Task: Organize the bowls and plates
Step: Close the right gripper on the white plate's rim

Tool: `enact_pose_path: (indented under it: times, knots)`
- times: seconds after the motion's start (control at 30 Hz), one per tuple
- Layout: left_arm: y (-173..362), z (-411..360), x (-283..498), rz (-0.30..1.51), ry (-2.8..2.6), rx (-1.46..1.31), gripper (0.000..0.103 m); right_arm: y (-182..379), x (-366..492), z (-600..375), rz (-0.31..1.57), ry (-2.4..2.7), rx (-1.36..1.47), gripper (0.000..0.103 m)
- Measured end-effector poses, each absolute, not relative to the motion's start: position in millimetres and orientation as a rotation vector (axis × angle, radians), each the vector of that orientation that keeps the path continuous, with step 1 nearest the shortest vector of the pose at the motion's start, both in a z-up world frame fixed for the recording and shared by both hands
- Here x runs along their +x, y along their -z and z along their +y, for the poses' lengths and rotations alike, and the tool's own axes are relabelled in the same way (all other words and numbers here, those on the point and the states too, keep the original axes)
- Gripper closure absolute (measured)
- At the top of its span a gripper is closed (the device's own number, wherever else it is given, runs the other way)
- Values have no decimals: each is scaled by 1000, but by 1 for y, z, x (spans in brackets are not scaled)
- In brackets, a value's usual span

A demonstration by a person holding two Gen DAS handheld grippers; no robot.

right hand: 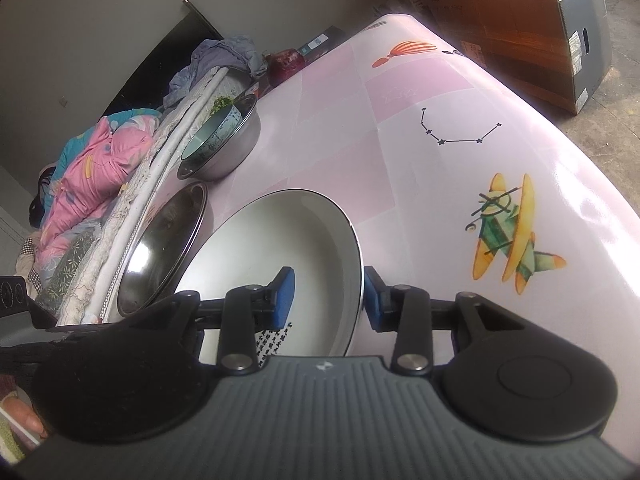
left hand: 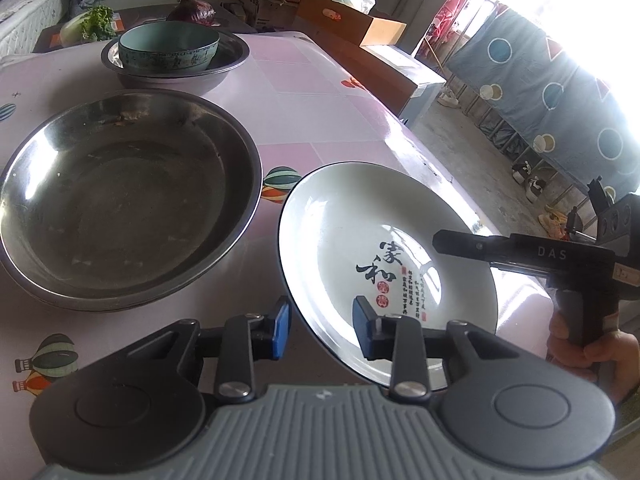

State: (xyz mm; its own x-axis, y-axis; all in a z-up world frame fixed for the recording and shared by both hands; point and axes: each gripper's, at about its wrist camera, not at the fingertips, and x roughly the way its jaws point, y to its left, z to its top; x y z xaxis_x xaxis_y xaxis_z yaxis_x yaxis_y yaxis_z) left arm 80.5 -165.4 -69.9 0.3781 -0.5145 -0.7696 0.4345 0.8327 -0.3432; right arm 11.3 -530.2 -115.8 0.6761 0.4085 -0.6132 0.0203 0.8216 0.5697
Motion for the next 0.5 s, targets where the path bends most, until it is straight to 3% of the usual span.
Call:
enact_pose_path:
  times: [0.5]
  knots:
    - [67,-110,34,1062,666,-46,69,109,-63,-478,866,-251,566,67]
